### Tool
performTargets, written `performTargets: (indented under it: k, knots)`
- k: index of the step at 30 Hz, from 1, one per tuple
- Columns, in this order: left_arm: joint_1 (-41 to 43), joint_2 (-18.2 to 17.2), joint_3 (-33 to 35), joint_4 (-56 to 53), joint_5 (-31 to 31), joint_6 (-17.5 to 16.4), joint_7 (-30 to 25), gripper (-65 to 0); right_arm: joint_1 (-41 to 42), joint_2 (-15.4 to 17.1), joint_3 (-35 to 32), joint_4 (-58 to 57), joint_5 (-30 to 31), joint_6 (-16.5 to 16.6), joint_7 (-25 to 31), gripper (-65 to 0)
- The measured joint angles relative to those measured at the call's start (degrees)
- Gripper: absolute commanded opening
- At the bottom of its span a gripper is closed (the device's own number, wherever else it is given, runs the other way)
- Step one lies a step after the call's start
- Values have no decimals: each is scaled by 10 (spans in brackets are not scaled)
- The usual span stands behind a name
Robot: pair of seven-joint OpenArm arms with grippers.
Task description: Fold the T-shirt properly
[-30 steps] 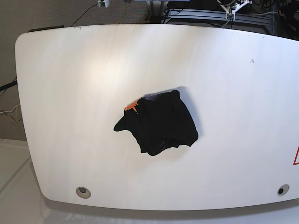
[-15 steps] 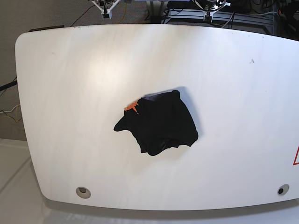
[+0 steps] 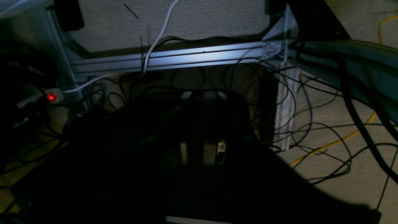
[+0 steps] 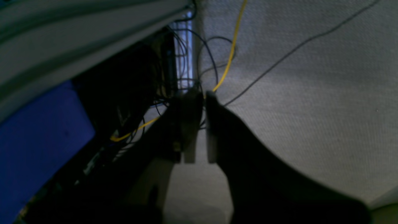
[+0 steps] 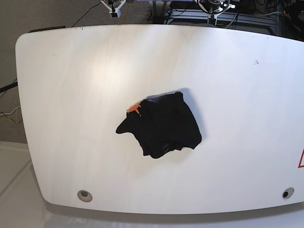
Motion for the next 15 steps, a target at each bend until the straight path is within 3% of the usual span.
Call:
performTargets:
  k: [15]
  knots:
    - [-1, -2, 0, 0, 0, 0, 0, -594, -1, 0, 0, 0, 0, -2, 17, -592]
